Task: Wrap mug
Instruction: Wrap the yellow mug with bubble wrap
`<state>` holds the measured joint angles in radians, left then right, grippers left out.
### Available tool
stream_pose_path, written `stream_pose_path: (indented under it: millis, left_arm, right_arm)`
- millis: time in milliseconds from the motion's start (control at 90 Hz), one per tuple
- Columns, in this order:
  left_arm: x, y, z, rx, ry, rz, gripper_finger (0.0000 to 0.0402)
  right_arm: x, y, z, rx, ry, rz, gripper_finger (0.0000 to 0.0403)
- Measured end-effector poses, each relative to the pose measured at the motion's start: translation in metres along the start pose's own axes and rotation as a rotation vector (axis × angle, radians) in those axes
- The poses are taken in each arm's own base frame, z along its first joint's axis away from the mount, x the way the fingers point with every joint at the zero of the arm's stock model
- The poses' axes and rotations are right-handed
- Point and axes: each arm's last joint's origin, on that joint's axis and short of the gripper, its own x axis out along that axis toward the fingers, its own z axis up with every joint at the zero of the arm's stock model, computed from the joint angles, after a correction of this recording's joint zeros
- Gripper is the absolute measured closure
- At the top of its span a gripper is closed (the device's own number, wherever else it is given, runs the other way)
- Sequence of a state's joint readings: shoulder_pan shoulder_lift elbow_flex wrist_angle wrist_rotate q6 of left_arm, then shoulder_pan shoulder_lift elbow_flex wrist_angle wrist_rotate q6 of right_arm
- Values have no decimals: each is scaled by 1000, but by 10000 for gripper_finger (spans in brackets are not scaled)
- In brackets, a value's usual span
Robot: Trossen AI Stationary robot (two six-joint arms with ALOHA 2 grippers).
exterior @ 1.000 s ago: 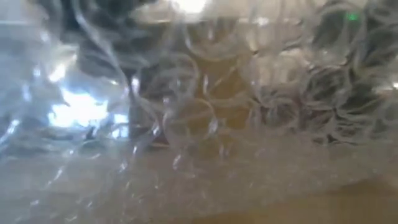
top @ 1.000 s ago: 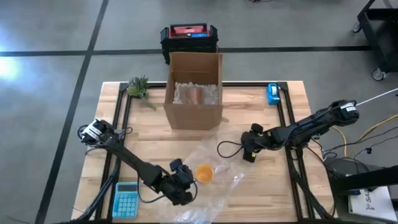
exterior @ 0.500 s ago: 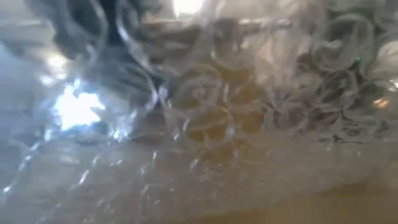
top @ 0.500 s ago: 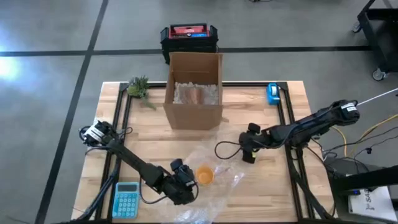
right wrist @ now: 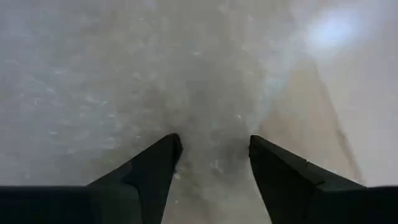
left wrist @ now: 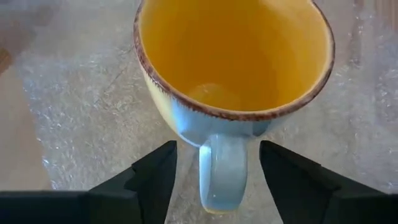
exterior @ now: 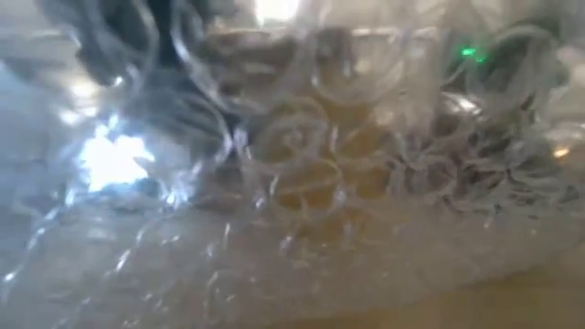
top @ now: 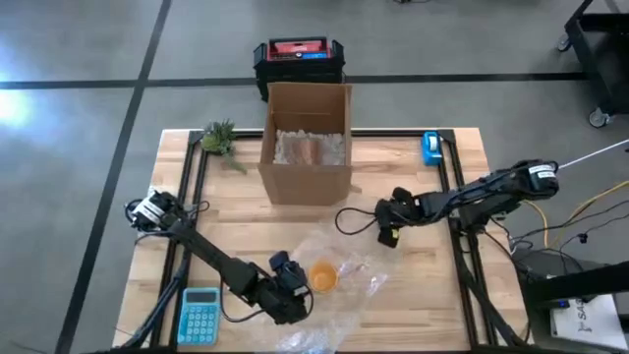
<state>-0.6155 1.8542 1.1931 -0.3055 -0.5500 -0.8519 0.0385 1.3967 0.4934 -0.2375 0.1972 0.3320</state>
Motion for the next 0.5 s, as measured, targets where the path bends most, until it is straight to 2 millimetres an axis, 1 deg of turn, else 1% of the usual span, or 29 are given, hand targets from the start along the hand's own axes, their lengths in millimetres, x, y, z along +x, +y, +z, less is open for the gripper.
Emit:
stream_pose_path:
  millis: [44, 133, 233, 267, 311, 422, 500]
  left_arm:
    - [0, 0, 0, -1, -1, -1, 192]
    - [0, -1, 1, -5, -5, -6, 202]
    - [0, -1, 1, -9, -10, -12, 213]
    - [0, -1, 1, -10, -11, -12, 217]
    - [0, -1, 1, -11, -12, -13, 222]
    - [0, -1, 1, -11, -13, -14, 235]
    - [0, -2, 1, -11, -12, -15, 244]
  right_arm:
    - [3, 3, 1, -13, -8, 25, 251]
    - [4, 7, 3, -36, -26, 56, 302]
    - [0, 8, 7, -38, -39, 83, 369]
    - [-2, 9, 9, -38, -40, 97, 385]
    - [-5, 10, 11, -40, -42, 126, 394]
    - [-19, 15, 26, -38, -102, 236, 385]
    - [-28, 18, 32, -45, -124, 300, 388]
